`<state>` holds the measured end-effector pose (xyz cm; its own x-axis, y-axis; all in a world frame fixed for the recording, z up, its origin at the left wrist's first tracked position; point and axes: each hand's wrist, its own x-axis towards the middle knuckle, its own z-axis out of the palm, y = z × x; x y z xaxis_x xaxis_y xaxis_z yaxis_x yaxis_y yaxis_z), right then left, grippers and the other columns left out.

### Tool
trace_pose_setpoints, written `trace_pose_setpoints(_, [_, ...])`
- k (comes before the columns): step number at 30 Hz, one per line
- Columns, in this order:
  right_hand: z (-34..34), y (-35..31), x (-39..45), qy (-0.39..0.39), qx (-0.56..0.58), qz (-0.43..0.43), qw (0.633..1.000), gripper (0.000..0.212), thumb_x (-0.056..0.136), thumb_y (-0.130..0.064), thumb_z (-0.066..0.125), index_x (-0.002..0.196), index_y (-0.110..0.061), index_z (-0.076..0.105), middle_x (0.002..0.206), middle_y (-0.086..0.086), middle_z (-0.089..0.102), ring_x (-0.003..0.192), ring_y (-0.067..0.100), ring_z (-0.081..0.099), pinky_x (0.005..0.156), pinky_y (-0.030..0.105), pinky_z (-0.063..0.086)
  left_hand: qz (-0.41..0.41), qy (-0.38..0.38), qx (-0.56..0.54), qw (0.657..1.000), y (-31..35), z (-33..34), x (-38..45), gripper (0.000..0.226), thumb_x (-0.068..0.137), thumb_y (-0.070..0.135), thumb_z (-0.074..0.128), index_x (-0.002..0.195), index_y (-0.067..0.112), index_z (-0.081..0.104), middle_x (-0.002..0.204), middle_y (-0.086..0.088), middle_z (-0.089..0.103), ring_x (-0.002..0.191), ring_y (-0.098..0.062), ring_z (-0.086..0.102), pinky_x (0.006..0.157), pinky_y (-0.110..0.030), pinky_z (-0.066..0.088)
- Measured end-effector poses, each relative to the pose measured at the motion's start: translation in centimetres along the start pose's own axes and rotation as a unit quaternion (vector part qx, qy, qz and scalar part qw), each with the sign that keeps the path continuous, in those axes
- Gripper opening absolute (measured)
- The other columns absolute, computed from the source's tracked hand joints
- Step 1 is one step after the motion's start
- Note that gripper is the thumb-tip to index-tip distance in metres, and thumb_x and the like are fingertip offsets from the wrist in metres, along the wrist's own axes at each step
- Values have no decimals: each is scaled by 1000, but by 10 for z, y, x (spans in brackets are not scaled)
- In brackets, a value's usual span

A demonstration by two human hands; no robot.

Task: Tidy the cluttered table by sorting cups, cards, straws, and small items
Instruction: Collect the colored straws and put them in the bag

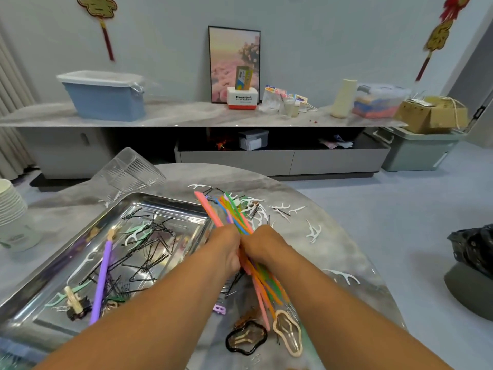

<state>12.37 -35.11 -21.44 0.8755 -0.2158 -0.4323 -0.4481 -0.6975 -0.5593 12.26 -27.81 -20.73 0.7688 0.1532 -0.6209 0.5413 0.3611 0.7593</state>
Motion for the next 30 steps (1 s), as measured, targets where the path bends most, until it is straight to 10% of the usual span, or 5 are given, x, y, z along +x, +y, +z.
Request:
trace_pose_setpoints(9, [6, 2, 3, -51, 104, -18, 993, 36, 93, -28, 60, 115, 1, 63, 116, 23, 69, 104, 34, 70, 85, 40, 58, -46, -64, 78, 994, 1, -7, -7, 29, 101, 27, 58, 118, 4, 63, 115, -19, 70, 105, -35, 68, 98, -55, 52])
trace_pose_setpoints(14, [13, -2, -17, -74, 140, -40, 987, 34, 95, -14, 46, 120, 2, 62, 105, 21, 69, 97, 36, 70, 85, 45, 60, -63, -102, 135, 984, 8, -17, -6, 17, 98, 20, 62, 92, 4, 65, 82, -14, 66, 73, -29, 62, 67, -42, 53])
trace_pose_setpoints(20, [5, -3, -47, -156, 181, -80, 968, 12, 96, -21, 54, 95, -14, 63, 80, 4, 66, 64, 13, 61, 57, 18, 49, -73, -106, 198, 972, 26, -39, -10, 15, 92, 10, 64, 81, 0, 63, 62, -14, 65, 54, -27, 62, 47, -34, 54])
trace_pose_setpoints(25, [-2, -4, -62, -251, 226, -79, 938, 25, 80, -41, 67, 97, -24, 69, 98, -2, 71, 95, 16, 64, 95, 37, 51, -59, -121, 282, 950, 47, -57, -27, 24, 97, 10, 56, 76, -1, 56, 45, -12, 58, 31, -20, 55, 36, -25, 50])
trace_pose_setpoints(30, [-14, -8, -83, -258, 285, -51, 922, 52, 73, -62, 64, 107, -24, 70, 121, 1, 64, 103, 19, 66, 86, 33, 53, -53, -120, 355, 925, 65, -78, -35, 23, 98, 12, 54, 77, 4, 57, 57, -7, 61, 53, -17, 57, 58, -25, 47])
